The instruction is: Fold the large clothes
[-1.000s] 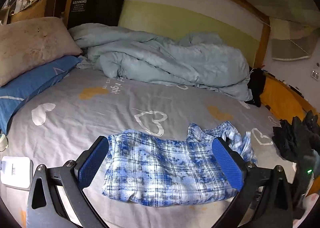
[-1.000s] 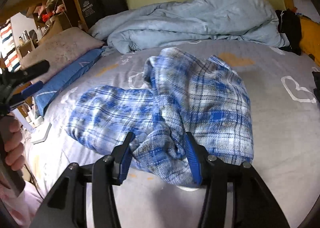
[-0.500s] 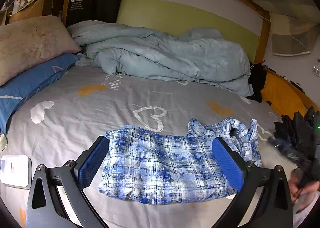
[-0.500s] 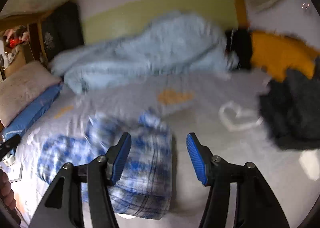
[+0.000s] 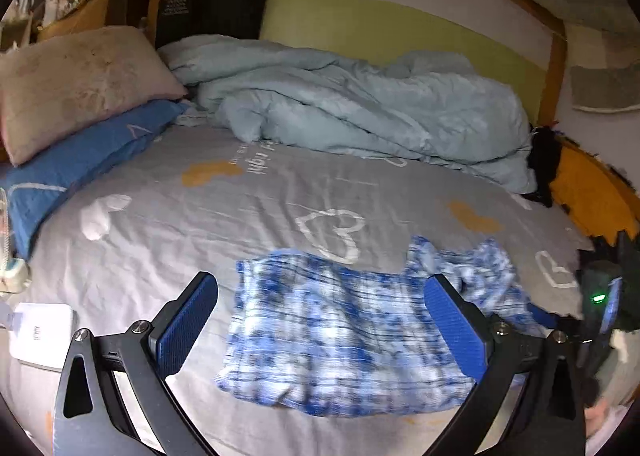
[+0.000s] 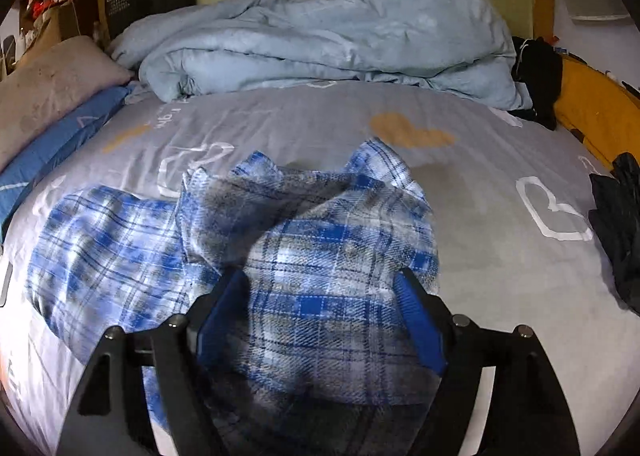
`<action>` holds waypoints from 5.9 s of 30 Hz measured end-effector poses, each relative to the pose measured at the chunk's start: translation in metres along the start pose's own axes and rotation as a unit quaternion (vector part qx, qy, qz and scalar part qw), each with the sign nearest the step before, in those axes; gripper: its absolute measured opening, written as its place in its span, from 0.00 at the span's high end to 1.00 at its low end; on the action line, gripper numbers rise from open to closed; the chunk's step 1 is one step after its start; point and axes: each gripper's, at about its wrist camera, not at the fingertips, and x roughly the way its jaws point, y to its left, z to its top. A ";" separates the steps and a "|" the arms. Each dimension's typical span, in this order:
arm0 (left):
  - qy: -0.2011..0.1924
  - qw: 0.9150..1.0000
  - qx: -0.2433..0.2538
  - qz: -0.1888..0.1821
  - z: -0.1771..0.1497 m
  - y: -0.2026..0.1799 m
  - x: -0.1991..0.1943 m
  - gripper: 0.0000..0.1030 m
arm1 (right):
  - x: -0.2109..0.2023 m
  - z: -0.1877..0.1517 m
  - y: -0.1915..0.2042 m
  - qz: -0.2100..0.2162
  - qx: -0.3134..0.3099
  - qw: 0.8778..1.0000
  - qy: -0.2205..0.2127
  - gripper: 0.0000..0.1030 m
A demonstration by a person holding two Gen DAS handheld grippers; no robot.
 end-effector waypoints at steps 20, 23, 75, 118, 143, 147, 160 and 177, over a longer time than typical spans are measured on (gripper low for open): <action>0.118 0.982 -0.143 0.039 -0.020 0.075 0.051 0.00 | -0.007 -0.053 -0.031 0.073 0.052 0.992 0.087 0.01; 0.142 0.977 -0.159 0.025 -0.027 0.082 0.067 0.00 | -0.007 -0.052 -0.041 0.089 0.079 0.989 0.093 0.00; 0.085 0.983 0.035 -0.158 0.007 -0.158 -0.014 0.78 | -0.103 -0.008 -0.081 0.118 0.030 0.992 0.025 0.64; 0.195 0.963 0.004 -0.187 -0.076 -0.103 0.079 0.38 | -0.091 0.002 -0.072 0.142 -0.010 0.989 -0.027 0.54; 0.149 0.982 0.073 -0.096 -0.097 -0.103 0.026 0.91 | -0.101 -0.009 -0.082 0.120 0.041 0.991 -0.049 1.00; 0.129 0.977 0.124 -0.115 -0.099 -0.112 0.015 0.91 | -0.088 -0.015 -0.088 0.155 0.050 0.986 -0.019 0.99; 0.113 0.971 0.155 -0.144 -0.101 -0.136 0.005 0.91 | -0.077 -0.009 -0.074 0.135 0.047 0.989 -0.044 0.77; 0.115 0.964 0.104 -0.216 -0.082 -0.121 -0.008 0.55 | -0.063 -0.033 -0.101 0.055 0.062 0.997 -0.013 0.99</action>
